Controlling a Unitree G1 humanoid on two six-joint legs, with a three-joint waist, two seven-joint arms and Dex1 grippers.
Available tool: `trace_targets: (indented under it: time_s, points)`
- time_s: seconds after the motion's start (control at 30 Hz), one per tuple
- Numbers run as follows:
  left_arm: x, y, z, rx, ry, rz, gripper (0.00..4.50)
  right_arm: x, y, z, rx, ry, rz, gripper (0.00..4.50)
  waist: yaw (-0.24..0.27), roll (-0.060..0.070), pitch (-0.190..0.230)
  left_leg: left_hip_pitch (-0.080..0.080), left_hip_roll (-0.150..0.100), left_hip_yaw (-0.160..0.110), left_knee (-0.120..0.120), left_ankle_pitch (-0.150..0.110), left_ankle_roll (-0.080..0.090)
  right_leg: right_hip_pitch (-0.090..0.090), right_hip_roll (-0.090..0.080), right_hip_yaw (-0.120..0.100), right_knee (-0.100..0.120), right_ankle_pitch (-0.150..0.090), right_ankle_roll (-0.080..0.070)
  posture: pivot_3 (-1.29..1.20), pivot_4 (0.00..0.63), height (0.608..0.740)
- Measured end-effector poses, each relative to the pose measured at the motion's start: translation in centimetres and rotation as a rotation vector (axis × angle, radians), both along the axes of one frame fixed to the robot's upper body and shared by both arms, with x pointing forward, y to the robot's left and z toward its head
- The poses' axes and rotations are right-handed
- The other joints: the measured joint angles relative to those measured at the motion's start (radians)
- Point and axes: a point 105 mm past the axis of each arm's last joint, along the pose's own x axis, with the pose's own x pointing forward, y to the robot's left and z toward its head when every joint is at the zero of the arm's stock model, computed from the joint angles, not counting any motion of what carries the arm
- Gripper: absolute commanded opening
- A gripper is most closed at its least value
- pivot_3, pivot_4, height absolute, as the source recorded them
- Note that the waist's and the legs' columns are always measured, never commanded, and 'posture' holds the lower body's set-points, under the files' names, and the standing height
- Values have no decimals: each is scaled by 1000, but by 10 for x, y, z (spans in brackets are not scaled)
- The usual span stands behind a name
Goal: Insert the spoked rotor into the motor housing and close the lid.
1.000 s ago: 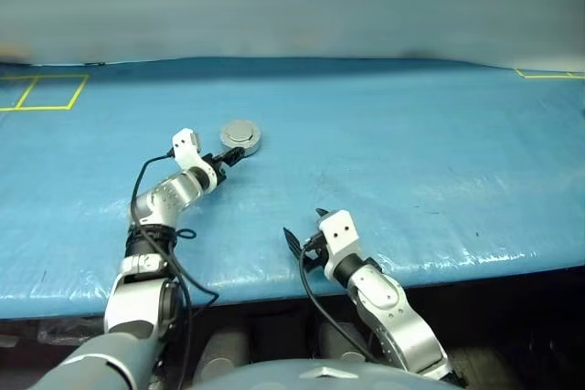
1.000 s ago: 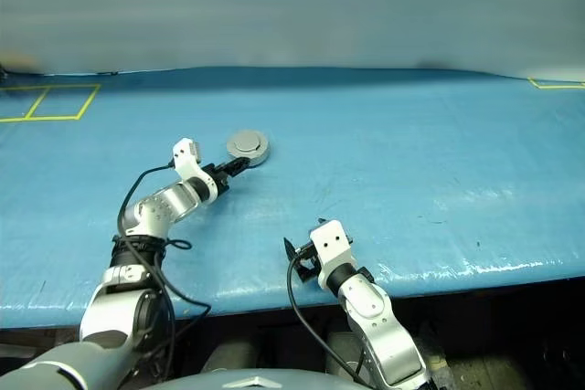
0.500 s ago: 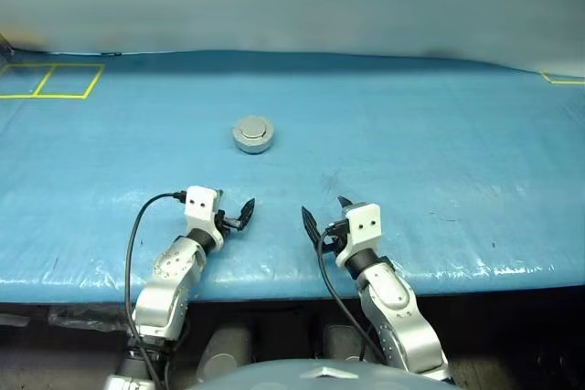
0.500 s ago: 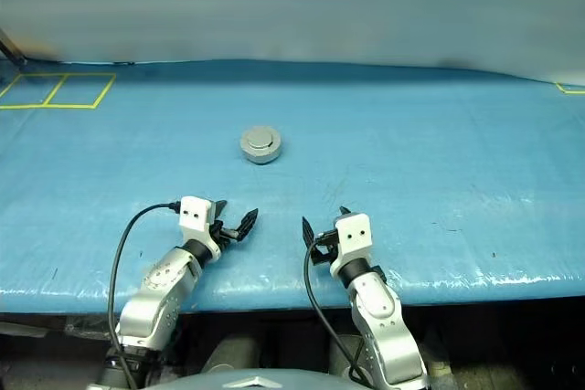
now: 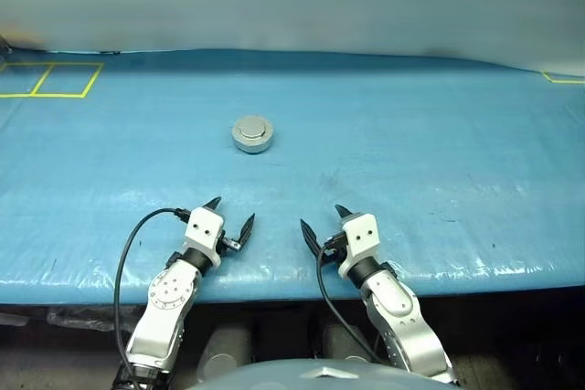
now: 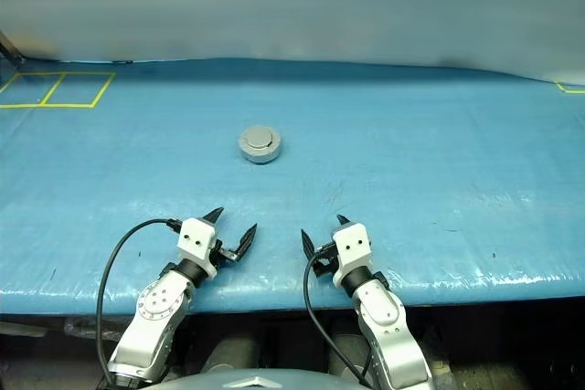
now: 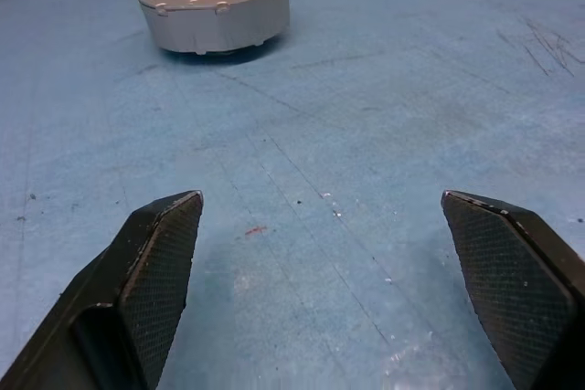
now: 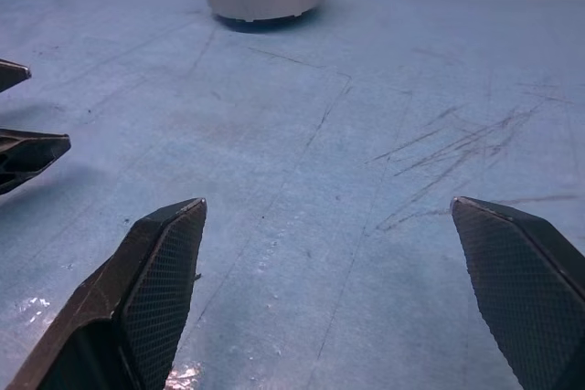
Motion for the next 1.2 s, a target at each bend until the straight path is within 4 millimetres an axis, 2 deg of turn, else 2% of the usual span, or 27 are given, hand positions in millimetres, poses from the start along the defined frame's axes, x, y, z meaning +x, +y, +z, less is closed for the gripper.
trace_targets:
  time_s: [1.2]
  points:
    - [6, 1, 4, 8, -19, 1, 4482, 3, 7, 2, 3, -23, 37, 4500, -1, 0, 0, 0, 1, 0, 2, 0, 0, 1, 3, 0, 1, 1, 2, 0, 150, 740]
